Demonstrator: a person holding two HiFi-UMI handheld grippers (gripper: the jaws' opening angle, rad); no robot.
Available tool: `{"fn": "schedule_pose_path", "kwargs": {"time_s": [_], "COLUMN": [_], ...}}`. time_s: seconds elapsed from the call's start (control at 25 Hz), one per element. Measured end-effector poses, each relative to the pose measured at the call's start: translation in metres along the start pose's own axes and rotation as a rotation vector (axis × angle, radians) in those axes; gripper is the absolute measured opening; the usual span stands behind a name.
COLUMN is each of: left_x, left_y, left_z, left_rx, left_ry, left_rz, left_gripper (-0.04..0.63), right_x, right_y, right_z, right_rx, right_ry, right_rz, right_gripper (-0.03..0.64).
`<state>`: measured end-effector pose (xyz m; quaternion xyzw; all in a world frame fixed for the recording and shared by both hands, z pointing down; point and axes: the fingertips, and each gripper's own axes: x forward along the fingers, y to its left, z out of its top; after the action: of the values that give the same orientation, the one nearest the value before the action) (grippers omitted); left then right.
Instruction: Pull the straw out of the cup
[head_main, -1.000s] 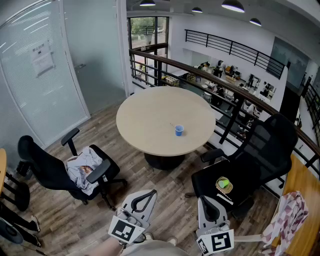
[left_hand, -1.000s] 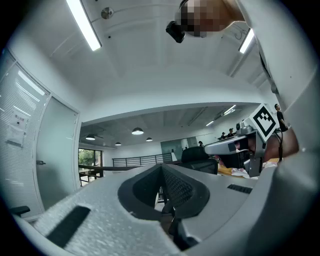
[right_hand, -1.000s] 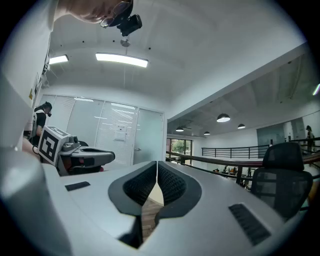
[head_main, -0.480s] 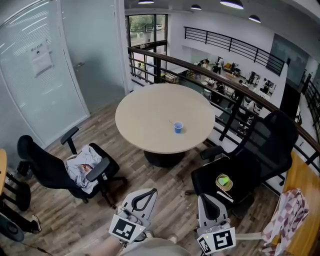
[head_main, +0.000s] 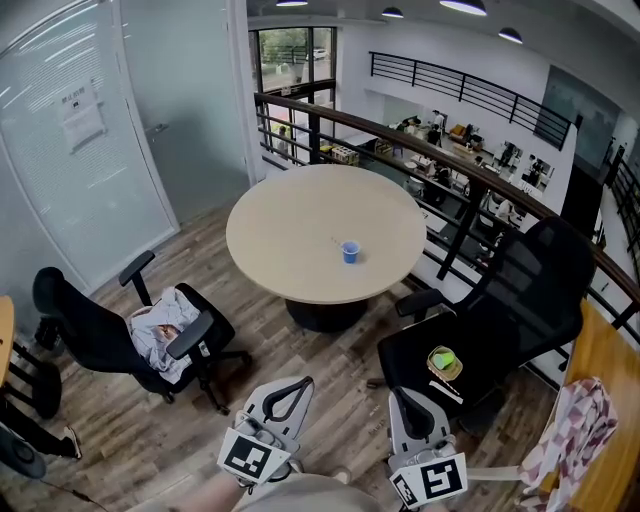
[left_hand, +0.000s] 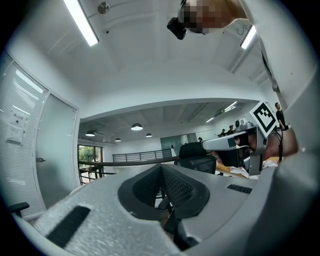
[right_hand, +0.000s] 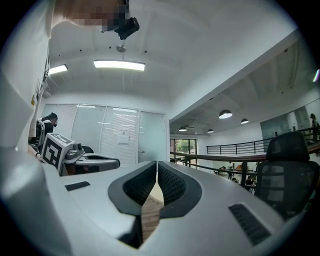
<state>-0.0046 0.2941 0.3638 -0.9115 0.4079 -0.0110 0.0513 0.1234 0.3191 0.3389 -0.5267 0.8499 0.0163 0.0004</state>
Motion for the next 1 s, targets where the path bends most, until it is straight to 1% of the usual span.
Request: {"fn": "schedule_pose_path", "kwargs": {"time_s": [0.32,0.4,0.48,0.56,0.64,0.8,1.0], "left_x": [0.012,0.014,0.016,0.02,0.024,0.035,0.058], "left_y": [-0.031,-0.039,-0.048,-0.056,-0.061,-0.067,-0.06], "left_z": [-0.011,-0.012,-0.014,-0.016,-0.017,-0.02,-0.034], "left_rx": [-0.013,-0.018,-0.022,-0.011,0.004,-0.018,-0.011], "left_ry": [0.025,0.028,0.031,0.033,0.03,0.043,0.036], "left_rz": [0.025,0.025,0.018,0.008,-0.003,-0.009,-0.028], "left_gripper": [0.014,0.014,0.014,0.014,0.014,0.014,0.014], "right_x": [-0.024,-0.03,-0.034,-0.037,-0.039,-0.039,-0.021], "right_y": [-0.015,-0.017,-0.018,-0.021,-0.024,-0.033,-0.051], "right_z": [-0.009,-0.011,-0.014,-0.018,-0.021,-0.028,-0.04], "right_rx": [0.008,0.03,0.076,0.102,0.111,0.109,0.112], "right_ry": [-0.013,-0.016,-0.014,-0.013,-0.007,0.008,0.034], "right_rz": [0.039,0.061,0.091,0.106,0.106,0.105,0.084], "right_gripper": [0.026,0.026,0.026,0.026,0.026,0.026,0.026]}}
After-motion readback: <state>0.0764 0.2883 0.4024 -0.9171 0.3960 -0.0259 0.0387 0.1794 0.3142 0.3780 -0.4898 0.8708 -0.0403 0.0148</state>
